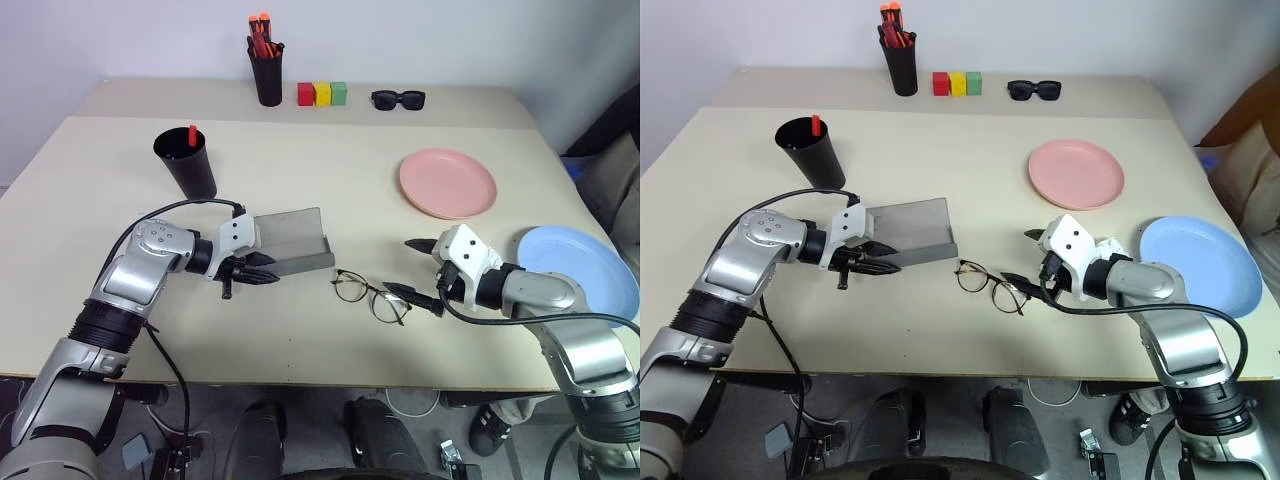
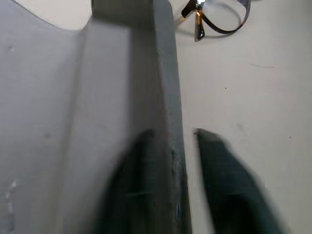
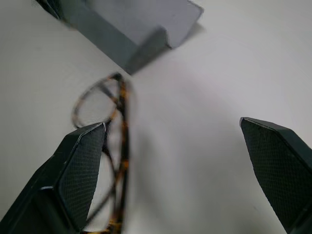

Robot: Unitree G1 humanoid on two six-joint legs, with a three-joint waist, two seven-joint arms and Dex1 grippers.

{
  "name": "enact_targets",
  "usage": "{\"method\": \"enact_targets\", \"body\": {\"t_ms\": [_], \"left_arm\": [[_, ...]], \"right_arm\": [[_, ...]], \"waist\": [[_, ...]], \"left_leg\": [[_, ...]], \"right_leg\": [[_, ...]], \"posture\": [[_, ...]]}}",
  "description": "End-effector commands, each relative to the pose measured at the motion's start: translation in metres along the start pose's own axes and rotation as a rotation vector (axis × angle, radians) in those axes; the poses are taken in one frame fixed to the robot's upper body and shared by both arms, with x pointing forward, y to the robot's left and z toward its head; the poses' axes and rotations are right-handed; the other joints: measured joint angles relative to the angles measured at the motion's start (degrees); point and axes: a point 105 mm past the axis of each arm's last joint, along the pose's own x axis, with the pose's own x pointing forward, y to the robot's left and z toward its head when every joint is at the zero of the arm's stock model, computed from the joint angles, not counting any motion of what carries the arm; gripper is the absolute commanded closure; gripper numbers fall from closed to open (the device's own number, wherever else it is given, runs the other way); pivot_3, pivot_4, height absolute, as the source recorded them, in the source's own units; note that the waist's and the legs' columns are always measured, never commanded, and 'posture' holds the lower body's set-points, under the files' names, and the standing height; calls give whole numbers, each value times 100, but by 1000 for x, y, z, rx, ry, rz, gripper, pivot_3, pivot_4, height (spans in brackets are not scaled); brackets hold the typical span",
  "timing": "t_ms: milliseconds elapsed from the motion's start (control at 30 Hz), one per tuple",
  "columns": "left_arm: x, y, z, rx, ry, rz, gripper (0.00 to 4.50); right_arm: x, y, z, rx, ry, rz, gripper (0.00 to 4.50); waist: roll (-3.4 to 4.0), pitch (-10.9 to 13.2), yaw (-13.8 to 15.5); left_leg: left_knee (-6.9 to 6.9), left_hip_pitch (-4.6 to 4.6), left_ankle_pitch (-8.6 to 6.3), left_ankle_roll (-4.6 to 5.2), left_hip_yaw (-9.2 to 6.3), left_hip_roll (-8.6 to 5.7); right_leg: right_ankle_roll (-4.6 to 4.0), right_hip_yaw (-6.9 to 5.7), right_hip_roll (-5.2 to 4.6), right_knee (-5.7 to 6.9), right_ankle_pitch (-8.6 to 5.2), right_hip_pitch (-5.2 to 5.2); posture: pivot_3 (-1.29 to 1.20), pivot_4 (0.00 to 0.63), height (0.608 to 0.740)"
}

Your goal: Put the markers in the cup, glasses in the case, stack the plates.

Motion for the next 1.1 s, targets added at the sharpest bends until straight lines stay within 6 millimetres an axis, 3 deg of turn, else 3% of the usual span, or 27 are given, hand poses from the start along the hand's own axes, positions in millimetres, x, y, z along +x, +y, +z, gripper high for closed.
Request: {"method": "enact_targets", "body": {"t_ms": [33, 300, 467, 633, 733, 833, 1067, 1100], "left_arm": [[-7, 9, 8, 71, -19, 62, 1051], [-29, 20, 35, 128, -141, 196, 1051], [-35, -14, 45, 134, -218, 203, 1051], [-28, -55, 36, 38, -259, 180, 1051], [-25, -69, 27, -18, -242, 187, 1051], [-26, -72, 22, -56, -229, 222, 986], [-29, -70, 22, -78, -234, 258, 986], [-29, -69, 21, -79, -235, 260, 986]], "right_arm": [[2, 10, 14, -35, 5, 43, 0], [16, 22, 17, -34, 86, 19, 0], [21, 14, 6, -29, 171, -83, 0], [22, 12, -2, -29, 217, -112, 0], [23, 11, -5, -28, 229, -121, 0], [24, 13, -9, -44, 250, -111, 830], [27, 17, -12, -31, 254, -94, 4443], [27, 17, -12, -31, 255, -93, 4443]], "waist": [[0, 0, -1], [0, 0, -2], [1, -1, -40], [0, -1, -28], [0, -2, -14], [0, -2, -17], [0, -2, -20], [-3, -3, -23]], "left_leg": [[0, 0, 0, 0, 0, 0], [1, -1, 0, 0, 0, 1], [0, -1, -1, 2, 4, 4], [2, 1, -1, 2, 3, 5], [5, 1, -1, 2, 2, 4], [6, 3, -1, 2, 3, 4], [5, 4, -1, 2, 3, 4], [5, 4, -1, 2, 2, 4]], "right_leg": [[0, 0, 0, 0, 0, 0], [0, 0, 0, 2, 0, -2], [0, 1, -2, 1, 0, -3], [-1, 2, -3, 3, -1, -2], [-14, 2, -4, 3, -7, -1], [-16, 2, -4, 1, -9, 1], [-16, 2, -3, 1, -9, 1], [-16, 2, -3, 1, -9, 0]], "posture": [[0, 150, 725], [0, 150, 725], [0, 150, 725], [0, 150, 725], [0, 150, 725], [0, 150, 725], [0, 150, 725], [0, 150, 725]]}}
